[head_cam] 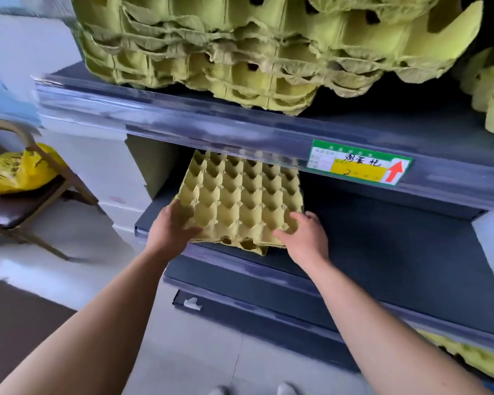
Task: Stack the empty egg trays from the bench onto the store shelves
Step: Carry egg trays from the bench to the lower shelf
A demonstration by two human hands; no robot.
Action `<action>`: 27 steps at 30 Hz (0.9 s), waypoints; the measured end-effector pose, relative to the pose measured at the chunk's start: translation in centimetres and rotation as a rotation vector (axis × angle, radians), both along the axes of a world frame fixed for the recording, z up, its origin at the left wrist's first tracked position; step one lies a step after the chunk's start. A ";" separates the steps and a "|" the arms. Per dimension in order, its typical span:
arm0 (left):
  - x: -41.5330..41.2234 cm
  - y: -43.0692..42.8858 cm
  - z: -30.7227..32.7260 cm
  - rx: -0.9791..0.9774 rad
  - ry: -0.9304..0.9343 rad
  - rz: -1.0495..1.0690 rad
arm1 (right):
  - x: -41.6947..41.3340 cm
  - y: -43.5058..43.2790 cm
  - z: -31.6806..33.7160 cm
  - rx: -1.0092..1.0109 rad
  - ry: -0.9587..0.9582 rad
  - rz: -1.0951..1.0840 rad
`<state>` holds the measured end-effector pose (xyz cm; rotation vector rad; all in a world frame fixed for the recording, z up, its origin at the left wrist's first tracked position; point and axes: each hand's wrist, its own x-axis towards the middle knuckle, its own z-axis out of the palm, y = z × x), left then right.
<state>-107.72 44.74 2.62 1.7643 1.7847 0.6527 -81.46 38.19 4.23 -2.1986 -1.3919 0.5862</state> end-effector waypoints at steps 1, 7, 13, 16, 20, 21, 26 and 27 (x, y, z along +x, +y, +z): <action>-0.4 0.5 -0.2 -0.010 -0.003 -0.020 | -0.5 0.0 -0.4 -0.006 0.004 -0.024; -1.3 2.8 -1.7 -0.057 -0.017 -0.100 | -2.0 -0.1 -2.3 -0.033 -0.011 -0.101; -1.8 3.8 -3.2 -0.107 0.047 -0.116 | -2.7 0.4 -3.0 -0.055 -0.071 -0.080; -1.7 3.8 -3.0 -0.123 0.107 -0.135 | -2.7 0.1 -2.6 -0.068 -0.102 -0.057; -0.4 2.6 -1.1 0.062 0.229 -0.161 | -2.3 -1.1 -1.2 -0.006 -0.164 -0.039; 0.3 2.1 -0.3 0.109 0.254 -0.185 | -2.1 -1.7 -0.7 0.017 -0.185 -0.035; 5.4 -1.8 2.7 0.275 0.294 -0.421 | 0.3 -5.9 1.5 0.124 -0.326 -0.047; 6.7 -2.7 3.0 0.299 0.301 -0.470 | 1.0 -7.0 1.9 0.139 -0.356 -0.056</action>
